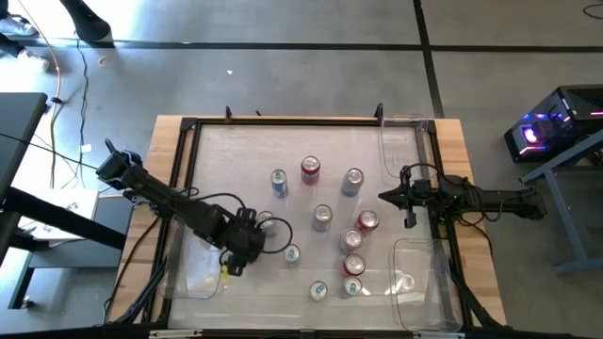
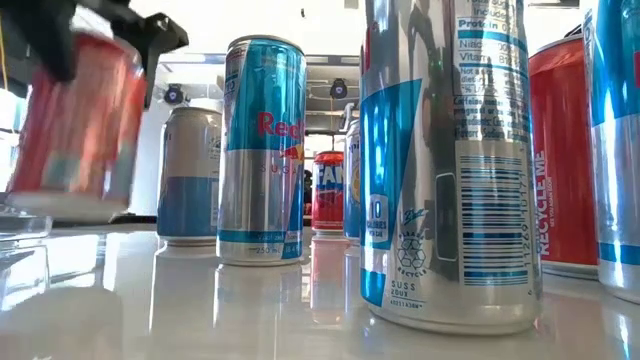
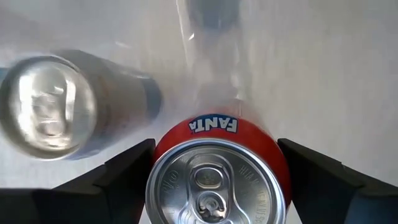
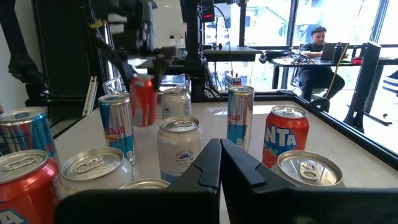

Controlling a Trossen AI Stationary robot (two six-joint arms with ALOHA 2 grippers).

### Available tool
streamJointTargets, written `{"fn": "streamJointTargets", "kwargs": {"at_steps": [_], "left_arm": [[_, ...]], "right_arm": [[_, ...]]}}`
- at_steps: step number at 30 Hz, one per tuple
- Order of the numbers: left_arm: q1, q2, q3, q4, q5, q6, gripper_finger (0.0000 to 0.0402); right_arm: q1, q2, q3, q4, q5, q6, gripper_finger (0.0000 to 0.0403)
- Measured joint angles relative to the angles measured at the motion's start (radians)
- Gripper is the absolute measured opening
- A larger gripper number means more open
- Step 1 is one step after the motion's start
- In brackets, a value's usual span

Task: Sort soda cans
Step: Put the bottom left red soda can into the bottom left transparent bin

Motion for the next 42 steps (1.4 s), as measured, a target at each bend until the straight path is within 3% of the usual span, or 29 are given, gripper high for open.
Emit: {"fn": "streamJointTargets", "kwargs": {"at_steps": [8,20,37,42], "left_arm": [[-0.011,0.001,0.156,-0.117,-0.011,-0.213,0.0302],[-0.069,-0.001,0.372,-0.596,-0.129,-0.726,0.0301],[-0.454,-0.03,0.375,-0.592,-0.052,-1.607,0.0301],[-0.544,-0.008,0.33,-0.589,0.029,-1.817,0.0301]], "right_arm": [[0.0,0.0,0.0,0.0,0.0,0.0,0.0],[0.0,0.0,0.0,0.0,0.0,0.0,0.0],[0.0,0.0,0.0,0.0,0.0,0.0,0.0],[0.0,0.0,0.0,0.0,0.0,0.0,0.0]]}}
